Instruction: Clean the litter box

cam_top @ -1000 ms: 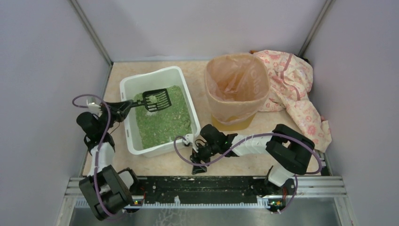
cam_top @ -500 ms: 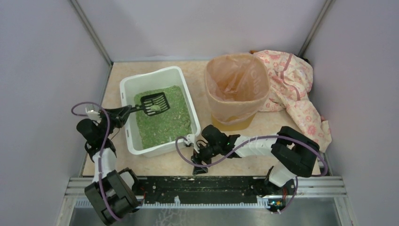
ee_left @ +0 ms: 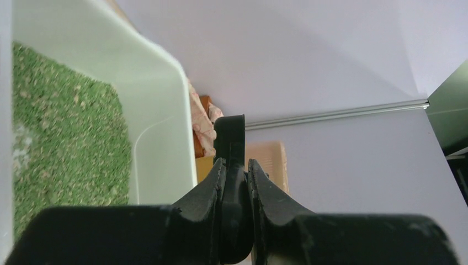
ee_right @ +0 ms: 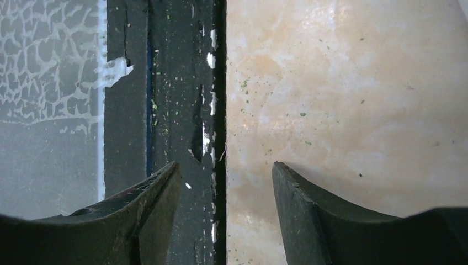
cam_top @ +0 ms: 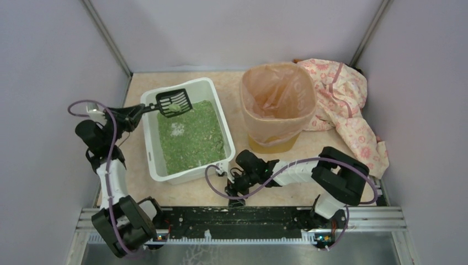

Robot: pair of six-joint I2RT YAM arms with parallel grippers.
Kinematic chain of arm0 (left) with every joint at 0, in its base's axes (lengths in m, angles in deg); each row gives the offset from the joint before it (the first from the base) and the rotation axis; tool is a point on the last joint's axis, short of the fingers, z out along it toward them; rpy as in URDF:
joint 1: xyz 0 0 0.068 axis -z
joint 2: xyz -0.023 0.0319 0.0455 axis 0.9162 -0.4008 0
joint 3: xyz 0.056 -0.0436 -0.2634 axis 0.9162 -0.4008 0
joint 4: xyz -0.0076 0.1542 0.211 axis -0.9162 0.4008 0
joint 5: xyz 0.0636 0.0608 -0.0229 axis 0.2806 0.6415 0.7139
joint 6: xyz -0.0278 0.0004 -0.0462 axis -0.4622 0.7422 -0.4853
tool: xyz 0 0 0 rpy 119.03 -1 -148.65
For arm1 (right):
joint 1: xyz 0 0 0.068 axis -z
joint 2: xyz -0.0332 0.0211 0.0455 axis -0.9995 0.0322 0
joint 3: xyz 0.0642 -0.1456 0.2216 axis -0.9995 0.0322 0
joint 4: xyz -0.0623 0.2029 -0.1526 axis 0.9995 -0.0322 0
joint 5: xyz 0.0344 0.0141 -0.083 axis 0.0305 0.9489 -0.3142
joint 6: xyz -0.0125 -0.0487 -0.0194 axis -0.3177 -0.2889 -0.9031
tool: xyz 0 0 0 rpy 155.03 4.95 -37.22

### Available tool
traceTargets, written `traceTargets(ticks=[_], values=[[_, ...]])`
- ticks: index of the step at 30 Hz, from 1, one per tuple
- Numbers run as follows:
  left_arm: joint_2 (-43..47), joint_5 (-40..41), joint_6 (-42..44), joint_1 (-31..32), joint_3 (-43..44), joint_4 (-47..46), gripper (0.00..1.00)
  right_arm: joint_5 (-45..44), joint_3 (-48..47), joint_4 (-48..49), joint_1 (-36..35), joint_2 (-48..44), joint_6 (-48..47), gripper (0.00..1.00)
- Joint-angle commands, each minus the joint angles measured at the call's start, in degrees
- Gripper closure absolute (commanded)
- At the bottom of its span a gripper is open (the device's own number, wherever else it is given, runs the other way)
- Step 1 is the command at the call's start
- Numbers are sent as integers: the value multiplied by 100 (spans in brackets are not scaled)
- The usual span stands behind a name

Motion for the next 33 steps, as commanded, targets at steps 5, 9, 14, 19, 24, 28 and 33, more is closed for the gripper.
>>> traceTargets(ticks=[5,9,14,19,24,28,33], values=[[-683,562,-335,844,1572,267,100,234,-403,358,-73,206,26,37],[-1174,983,-550,1540,2203,97,100,-22,-271,132,-68,-104,-92,37],[-1641,1563,-671,2480,2698,-150,100,-202,-4,131,-68,-405,-44,37],[-2080,2016,-599,3441,3290,-306,100,-176,169,282,-69,-476,84,37],[-2658,2375,341,4235,4275,358,100,-207,196,285,-69,-585,82,37],[-3122,2402,1200,4573,5048,870,100,-298,246,272,-69,-777,63,37],[-3503,2322,2325,4915,5467,1214,100,-638,526,593,-71,-1109,152,37]])
